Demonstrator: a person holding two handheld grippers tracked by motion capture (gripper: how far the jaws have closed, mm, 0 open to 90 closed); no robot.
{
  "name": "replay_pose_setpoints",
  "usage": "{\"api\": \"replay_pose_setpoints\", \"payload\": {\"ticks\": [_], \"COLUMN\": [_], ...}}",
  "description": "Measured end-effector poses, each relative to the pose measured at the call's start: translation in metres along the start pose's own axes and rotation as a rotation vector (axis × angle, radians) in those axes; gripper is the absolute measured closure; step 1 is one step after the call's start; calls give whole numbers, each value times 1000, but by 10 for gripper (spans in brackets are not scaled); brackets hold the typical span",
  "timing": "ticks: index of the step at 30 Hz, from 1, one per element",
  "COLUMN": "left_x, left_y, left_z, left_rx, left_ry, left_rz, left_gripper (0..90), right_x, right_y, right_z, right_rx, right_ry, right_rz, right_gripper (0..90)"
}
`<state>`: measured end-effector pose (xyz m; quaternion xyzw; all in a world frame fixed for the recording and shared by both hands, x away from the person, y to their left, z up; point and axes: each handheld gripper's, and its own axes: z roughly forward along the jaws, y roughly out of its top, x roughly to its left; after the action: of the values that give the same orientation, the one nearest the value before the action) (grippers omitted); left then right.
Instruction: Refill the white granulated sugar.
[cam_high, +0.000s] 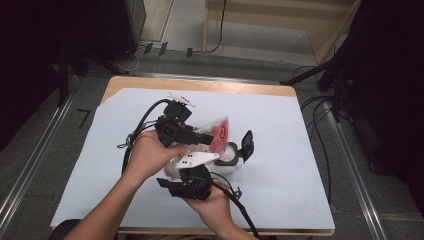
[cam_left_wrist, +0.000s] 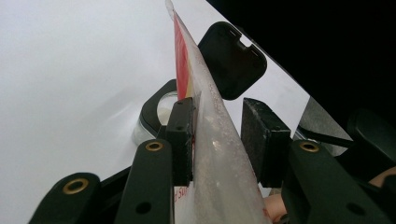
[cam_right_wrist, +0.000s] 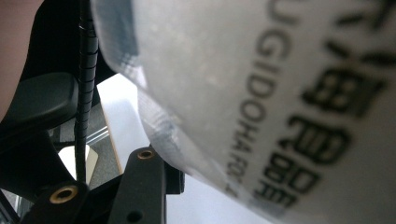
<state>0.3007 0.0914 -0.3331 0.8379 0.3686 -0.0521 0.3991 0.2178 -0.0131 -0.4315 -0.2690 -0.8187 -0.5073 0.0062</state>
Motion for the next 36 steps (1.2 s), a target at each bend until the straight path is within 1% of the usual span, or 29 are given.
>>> {"api": "replay_pose_setpoints", "payload": {"ticks": [18, 22, 25, 36], "left_x": [0, 0, -1, -1], "left_y": [0, 0, 1, 1], "left_z": [1, 0, 1, 1], "left_rx": [-3, 2, -3, -3], "left_ry": [-3, 1, -3, -3], "left_rz": [-1, 0, -8, -4], "left_gripper": [653, 652, 652, 649], "right_x": [0, 0, 0, 0], "right_y": [0, 0, 0, 0], "right_z": [-1, -1, -1, -1], "right_rx": [3, 3, 2, -2], "right_ry": [0, 1, 2, 0], "right_rz": [7, 7, 11, 3], "right_gripper": [629, 629, 629, 630]}}
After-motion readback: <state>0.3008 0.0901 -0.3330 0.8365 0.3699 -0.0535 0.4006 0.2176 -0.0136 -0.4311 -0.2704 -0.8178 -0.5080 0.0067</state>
